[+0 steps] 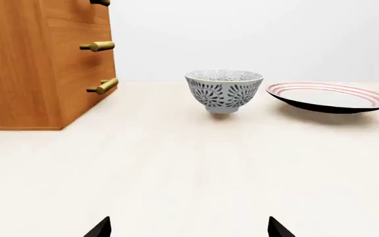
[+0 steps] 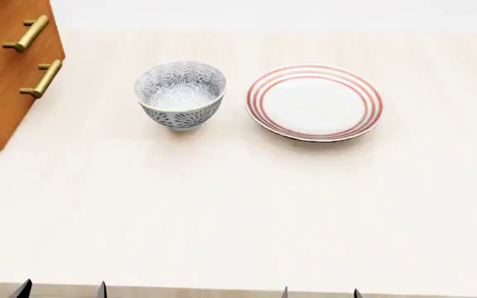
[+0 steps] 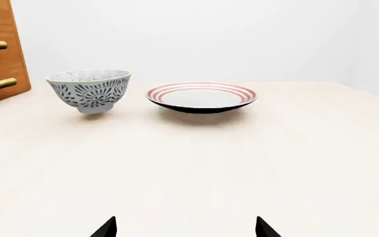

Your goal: Open the top drawer of the cabinet.

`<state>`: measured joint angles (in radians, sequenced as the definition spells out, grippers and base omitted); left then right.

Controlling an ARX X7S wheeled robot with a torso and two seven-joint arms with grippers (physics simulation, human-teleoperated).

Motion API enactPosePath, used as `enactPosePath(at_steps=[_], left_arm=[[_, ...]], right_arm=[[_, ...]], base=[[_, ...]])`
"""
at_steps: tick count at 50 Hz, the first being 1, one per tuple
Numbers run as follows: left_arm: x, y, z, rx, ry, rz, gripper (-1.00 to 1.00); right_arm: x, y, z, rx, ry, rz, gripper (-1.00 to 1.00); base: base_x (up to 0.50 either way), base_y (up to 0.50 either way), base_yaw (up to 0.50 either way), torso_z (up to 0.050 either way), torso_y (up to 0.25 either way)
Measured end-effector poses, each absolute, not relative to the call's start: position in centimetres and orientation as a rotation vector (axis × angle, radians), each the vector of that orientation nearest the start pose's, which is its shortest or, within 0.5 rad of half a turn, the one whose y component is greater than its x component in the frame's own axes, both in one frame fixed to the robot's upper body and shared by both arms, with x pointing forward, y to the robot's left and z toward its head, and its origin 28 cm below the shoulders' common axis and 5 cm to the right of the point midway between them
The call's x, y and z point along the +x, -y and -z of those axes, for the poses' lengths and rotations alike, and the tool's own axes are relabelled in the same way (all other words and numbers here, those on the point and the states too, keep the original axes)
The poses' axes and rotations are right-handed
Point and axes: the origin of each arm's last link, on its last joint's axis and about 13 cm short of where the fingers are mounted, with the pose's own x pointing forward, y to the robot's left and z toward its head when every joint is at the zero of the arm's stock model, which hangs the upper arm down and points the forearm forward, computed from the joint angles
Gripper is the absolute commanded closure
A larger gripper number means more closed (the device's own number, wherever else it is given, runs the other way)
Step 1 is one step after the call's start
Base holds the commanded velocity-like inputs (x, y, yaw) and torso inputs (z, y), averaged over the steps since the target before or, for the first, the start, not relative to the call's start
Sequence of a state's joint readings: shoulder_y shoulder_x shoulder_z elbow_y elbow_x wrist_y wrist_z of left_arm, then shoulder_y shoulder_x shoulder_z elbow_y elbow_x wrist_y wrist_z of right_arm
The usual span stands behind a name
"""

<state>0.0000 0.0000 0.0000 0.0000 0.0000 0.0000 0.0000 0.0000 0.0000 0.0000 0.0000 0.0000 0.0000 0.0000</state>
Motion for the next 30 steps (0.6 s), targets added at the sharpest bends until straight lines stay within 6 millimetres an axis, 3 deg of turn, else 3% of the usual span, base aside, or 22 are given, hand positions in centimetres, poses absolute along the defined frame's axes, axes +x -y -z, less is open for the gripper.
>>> enactPosePath(at_steps=[30], left_arm=[[20.95, -20.47, -1.37, 0.007, -0.002, 0.014, -1.00]], right_arm=[[20.95, 9.52, -1.21, -0.003, -0.011, -0.009, -1.00]], base=[[0.00, 0.00, 0.00, 0.000, 0.000]])
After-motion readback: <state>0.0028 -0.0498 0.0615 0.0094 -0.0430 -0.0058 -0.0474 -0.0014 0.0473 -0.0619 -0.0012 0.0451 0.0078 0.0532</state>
